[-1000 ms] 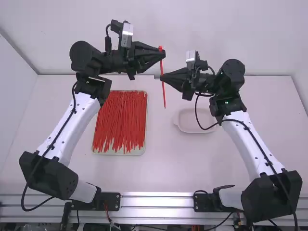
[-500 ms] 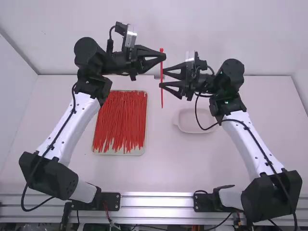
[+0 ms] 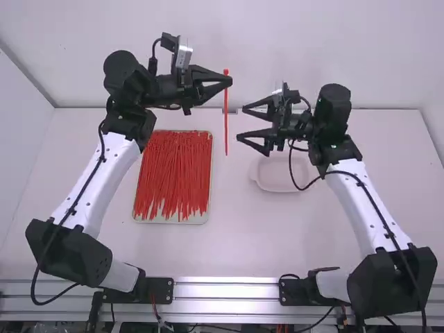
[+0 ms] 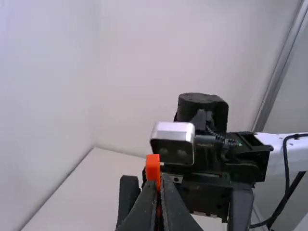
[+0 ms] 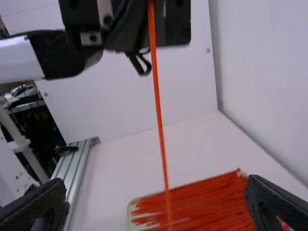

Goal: Fasten the cable tie

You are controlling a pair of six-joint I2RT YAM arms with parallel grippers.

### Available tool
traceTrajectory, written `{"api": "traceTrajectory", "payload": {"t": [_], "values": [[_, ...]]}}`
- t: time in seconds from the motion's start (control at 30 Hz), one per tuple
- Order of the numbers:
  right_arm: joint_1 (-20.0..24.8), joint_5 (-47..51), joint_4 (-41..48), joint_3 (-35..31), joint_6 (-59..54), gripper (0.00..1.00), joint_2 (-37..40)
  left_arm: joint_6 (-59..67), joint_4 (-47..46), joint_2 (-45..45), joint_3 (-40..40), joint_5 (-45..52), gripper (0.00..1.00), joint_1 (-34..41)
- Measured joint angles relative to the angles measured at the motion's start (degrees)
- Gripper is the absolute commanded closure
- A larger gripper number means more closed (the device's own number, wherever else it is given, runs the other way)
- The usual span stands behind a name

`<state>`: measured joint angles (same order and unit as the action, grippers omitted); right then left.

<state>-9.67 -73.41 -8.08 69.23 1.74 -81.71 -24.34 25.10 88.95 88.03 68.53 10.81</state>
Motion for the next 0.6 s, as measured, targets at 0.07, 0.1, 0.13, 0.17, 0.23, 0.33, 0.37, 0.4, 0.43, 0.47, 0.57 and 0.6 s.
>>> {"api": "traceTrajectory", "payload": {"t": [0.07,0.1,0.13,0.17,0.23,0.33,0.37,0.4,0.43,0.47,0.57,0.6], "values": [[0.0,-0.3,3.0,0.0,-2.3,0.01,0.0,0.0,-0.1,0.0,0.0,0.0,0.98,0.0],[0.0,-0.4,5.9,0.0,-4.6,0.01,0.0,0.0,-0.3,0.0,0.0,0.0,0.98,0.0],[-0.2,-0.5,8.3,0.0,-6.8,0.01,0.0,0.2,-1.1,0.0,0.0,0.1,0.98,0.0],[-0.3,-0.6,8.9,0.0,-7.2,0.01,0.0,0.3,-1.5,0.0,0.0,0.1,0.98,0.0],[-0.8,-0.7,12.1,0.0,-10.5,0.01,0.0,1.0,-3.4,0.0,0.0,0.2,0.98,0.0],[-1.6,-0.9,14.0,0.0,-13.7,0.01,0.0,1.4,-4.1,0.0,0.0,0.2,0.98,0.0],[-1.9,-0.8,14.4,0.0,-14.5,0.01,0.0,1.3,-3.8,0.0,0.0,0.2,0.98,0.0],[-2.1,-0.7,14.5,0.0,-15.0,0.01,0.0,1.0,-3.4,0.0,0.0,0.2,0.98,0.0],[-2.3,-0.8,14.7,0.0,-15.4,0.01,0.0,0.7,-3.0,0.0,0.0,0.2,0.98,0.0],[-2.4,-0.7,14.7,0.0,-15.7,0.01,0.0,0.1,-2.4,0.0,0.0,0.2,0.98,0.0],[-2.4,-0.7,14.6,0.0,-16.4,0.01,0.0,-2.4,-0.7,0.0,0.0,0.2,0.98,0.0],[-2.4,-0.7,14.6,0.0,-16.5,0.01,0.0,-3.1,-0.5,0.0,0.0,0.2,0.98,0.0]]}}
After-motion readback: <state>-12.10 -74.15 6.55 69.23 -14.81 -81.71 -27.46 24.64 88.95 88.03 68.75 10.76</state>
